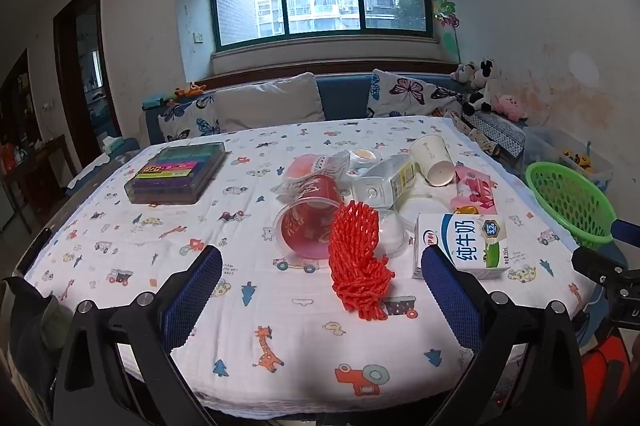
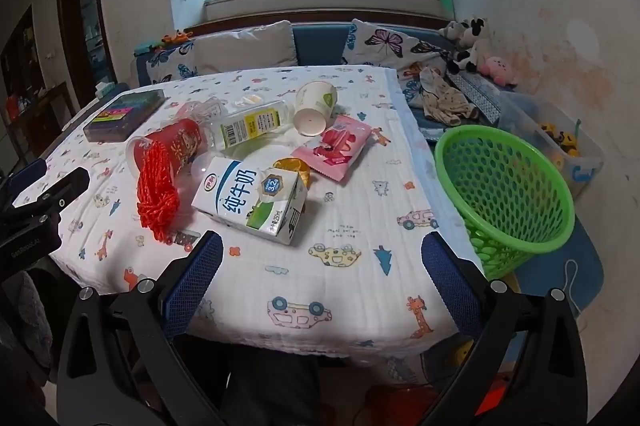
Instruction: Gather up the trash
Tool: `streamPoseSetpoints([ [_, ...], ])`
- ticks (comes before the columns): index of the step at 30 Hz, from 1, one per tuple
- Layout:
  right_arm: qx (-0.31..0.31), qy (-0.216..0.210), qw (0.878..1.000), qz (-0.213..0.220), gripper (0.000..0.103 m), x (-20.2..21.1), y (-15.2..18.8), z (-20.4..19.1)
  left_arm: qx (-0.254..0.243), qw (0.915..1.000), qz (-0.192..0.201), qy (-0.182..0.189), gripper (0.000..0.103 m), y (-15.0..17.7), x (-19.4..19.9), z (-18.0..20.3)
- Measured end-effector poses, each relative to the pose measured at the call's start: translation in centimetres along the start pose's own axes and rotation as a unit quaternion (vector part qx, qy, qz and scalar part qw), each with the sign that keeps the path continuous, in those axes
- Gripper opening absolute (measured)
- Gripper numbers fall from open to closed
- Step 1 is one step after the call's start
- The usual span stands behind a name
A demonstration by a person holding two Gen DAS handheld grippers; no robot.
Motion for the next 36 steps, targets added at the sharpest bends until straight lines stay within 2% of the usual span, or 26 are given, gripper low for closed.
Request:
streamPoseSetpoints([
  [36, 0.001, -0.001, 1.0, -0.002, 0.099, -0.22, 0.05, 0.07, 0.001, 1.0, -0.005, -0.005, 0.097, 0.33, -0.56, -0.48],
])
Point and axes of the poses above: each gripper's, at about its wrist camera, not at the fingertips, and x roughly against the way its jaws point, z to its right, y to its underside, the point moved 4 cm from there along -x, roughly the way its jaws point, and after that the axes turned 10 degrees about -x, right-handed, at the moved point
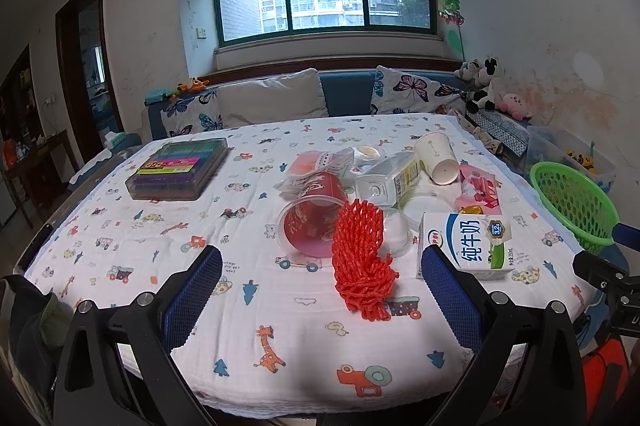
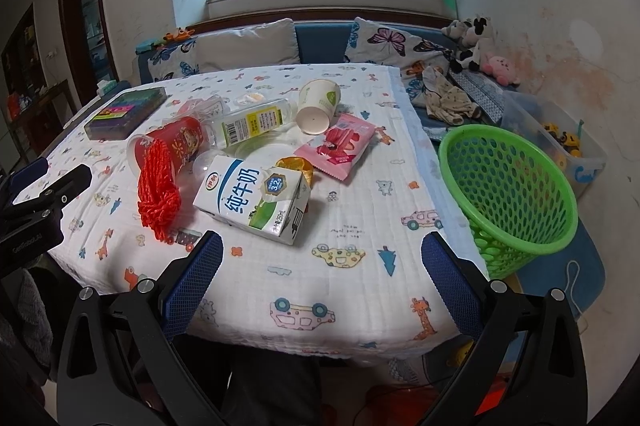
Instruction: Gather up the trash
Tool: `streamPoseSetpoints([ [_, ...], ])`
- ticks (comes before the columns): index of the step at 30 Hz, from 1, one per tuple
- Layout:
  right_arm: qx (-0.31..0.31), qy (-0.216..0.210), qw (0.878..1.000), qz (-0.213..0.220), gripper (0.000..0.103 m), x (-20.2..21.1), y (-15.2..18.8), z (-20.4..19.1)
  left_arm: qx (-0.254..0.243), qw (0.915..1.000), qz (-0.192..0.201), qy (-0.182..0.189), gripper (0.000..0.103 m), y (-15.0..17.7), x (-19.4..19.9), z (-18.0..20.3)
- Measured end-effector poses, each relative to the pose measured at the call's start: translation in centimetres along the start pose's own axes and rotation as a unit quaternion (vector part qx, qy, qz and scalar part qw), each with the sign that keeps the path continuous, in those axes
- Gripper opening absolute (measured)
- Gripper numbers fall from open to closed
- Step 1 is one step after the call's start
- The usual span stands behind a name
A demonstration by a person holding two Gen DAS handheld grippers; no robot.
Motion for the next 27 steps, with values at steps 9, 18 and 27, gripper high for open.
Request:
streamPoseSetpoints([
  [9, 0.001, -0.005, 1.0, -0.006, 0.098, -0.4, -0.1, -0.2, -0.001, 1.0, 0.0, -0.001, 0.097, 0.0, -0.1, -0.2],
  [18, 0.005, -0.011, 1.0, -0.01, 0.098, -0.8, 0.0, -0.3, -0.001, 1.0, -0.001, -0.002, 0.097, 0.0, -0.2, -0.1],
  [27, 0.005, -0.014, 1.0, -0.015, 0.098, -1.1, 0.0, -0.3, -0.002, 1.0, -0.001, -0.002, 0.097, 0.0, -0.2, -0.1],
])
Point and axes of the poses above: each gripper's, at about its wrist camera, not at the fingertips, and x roughly against the way its jaws point, z to its right, y to its underside, the point moved 4 cm from there along -x, roughly the way its jaws point, and after that the axes turned 10 degrees about -x, right-handed, at the moved point
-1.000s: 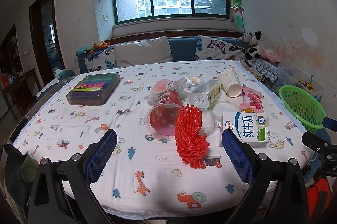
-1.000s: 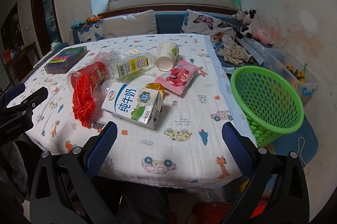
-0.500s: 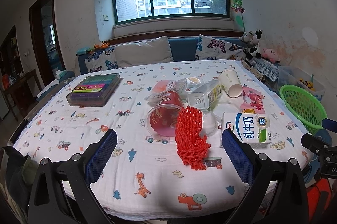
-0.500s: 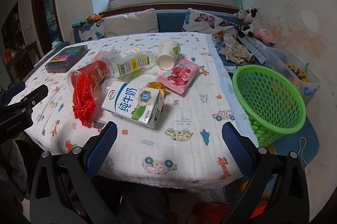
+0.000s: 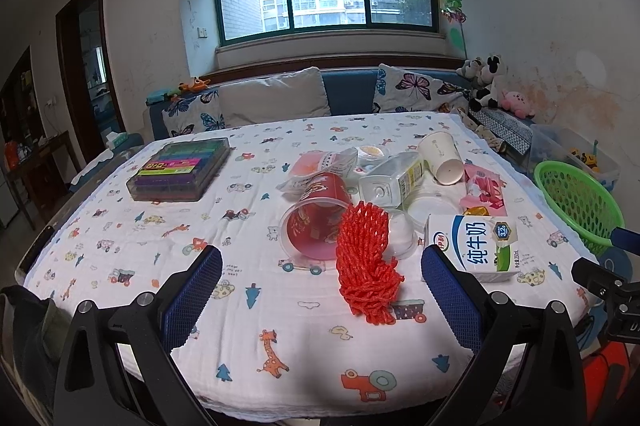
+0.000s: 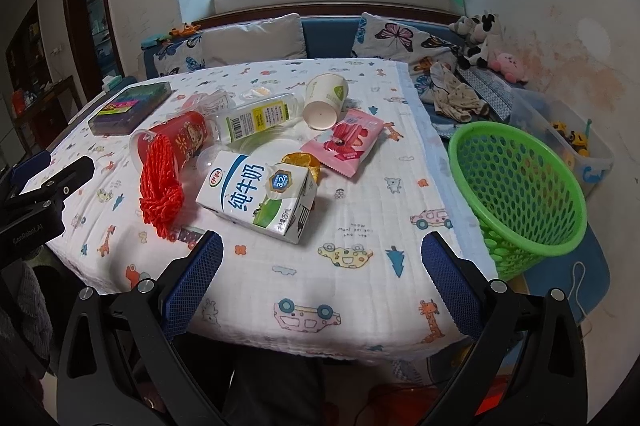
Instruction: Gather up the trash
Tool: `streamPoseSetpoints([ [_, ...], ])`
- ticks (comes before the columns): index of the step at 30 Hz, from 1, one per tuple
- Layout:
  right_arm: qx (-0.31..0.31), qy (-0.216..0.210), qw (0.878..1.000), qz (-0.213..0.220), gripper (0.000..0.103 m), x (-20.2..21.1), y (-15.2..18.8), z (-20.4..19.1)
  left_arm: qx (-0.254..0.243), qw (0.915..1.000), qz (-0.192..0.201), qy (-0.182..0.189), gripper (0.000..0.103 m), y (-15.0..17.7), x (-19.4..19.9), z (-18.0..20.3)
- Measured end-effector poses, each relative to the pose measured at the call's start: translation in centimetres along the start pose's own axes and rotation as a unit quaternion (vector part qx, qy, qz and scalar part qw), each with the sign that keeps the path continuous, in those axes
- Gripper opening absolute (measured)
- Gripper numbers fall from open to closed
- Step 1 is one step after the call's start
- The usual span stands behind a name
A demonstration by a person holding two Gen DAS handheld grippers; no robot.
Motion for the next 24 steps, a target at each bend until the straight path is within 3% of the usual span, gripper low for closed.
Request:
streamPoseSetpoints([
  [13, 0.018, -0.016, 1.0, -0.011, 0.098, -1.2, -0.2, -0.3, 0.005, 0.9999, -0.012, -0.004, 0.097, 0.3, -1.1, -1.6],
  [24, 0.092, -0.052, 0.993, -0.043, 0.091, -3.8, -0.8, -2.5, 0.009, 0.9993, -0.035, -0.007, 0.097, 0.8, -2.4, -2.8],
])
Point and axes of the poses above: each gripper's, at about its wrist camera, not at the fingertips, and x roughly against the way its jaws point, z to its right, y to its underside, the point moved 4 cm from there along -x, roughly the way its jaws point, and after that the axes turned 10 degrees about -x, right-handed, at the moved point
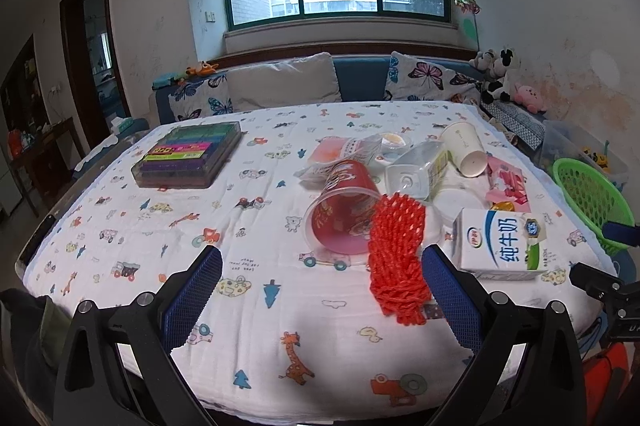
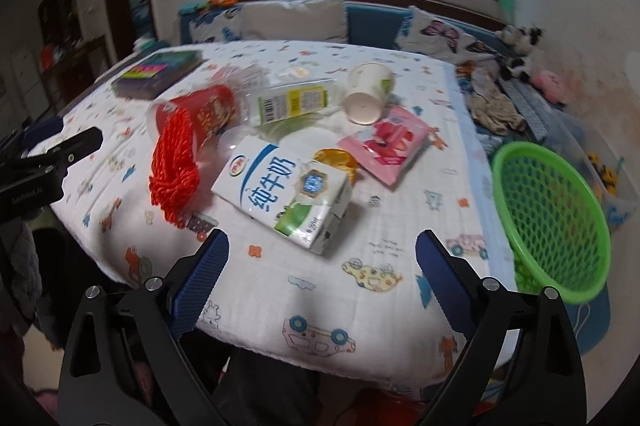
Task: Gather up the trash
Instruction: 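Grasp the white milk carton with the right tool while the left tool grasps the red mesh net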
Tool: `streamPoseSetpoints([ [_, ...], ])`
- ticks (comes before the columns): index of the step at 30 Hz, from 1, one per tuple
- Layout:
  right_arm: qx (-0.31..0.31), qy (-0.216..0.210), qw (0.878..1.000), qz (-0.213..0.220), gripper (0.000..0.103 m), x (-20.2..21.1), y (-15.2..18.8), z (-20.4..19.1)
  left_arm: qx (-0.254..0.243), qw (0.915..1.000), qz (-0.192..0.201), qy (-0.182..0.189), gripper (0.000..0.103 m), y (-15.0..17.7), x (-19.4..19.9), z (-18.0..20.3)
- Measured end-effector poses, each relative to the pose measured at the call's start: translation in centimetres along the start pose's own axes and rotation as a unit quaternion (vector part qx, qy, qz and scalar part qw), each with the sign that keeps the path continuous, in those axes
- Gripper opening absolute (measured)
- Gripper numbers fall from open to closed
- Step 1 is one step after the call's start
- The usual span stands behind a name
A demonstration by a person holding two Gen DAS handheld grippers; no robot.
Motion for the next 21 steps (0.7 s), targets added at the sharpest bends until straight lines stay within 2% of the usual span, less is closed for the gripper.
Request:
streamPoseSetpoints([
  [7, 0.067, -0.032, 0.997, -0.032, 0.089, -2.2, -1.3, -1.3, 0.007, 0.9999, -0.014, 0.003, 0.097, 0.3, -1.1, -0.8],
  [12, 0.136, -0.039, 0.989, -0.049, 0.087, -3.7, -1.9, -2.5, -0.005, 0.9997, -0.018, 0.013, 0.097, 0.5, -1.6, -0.5],
  [16, 0.206, -0.043, 0.975, -0.07, 0.086, -5.2, -2.1, -3.7, -0.01, 0.999, -0.023, 0.036, 0.097, 0.7, -1.9, 0.0],
  [21, 0.262, -0.045, 0.96, -0.089, 0.085, -6.8, -2.5, -4.3, -0.006, 0.9977, -0.034, 0.058, 0.097, 1.2, -2.6, 0.3],
])
Point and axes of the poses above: each gripper's, at about its wrist camera, not at the fingertips, and x roughly against the way its jaws point, z to its right, y to its underside, the point moved 4 cm from there along -x, roughly the way its jaws point, and after that the axes turned 10 degrees about -x, right-handed, at the moved point
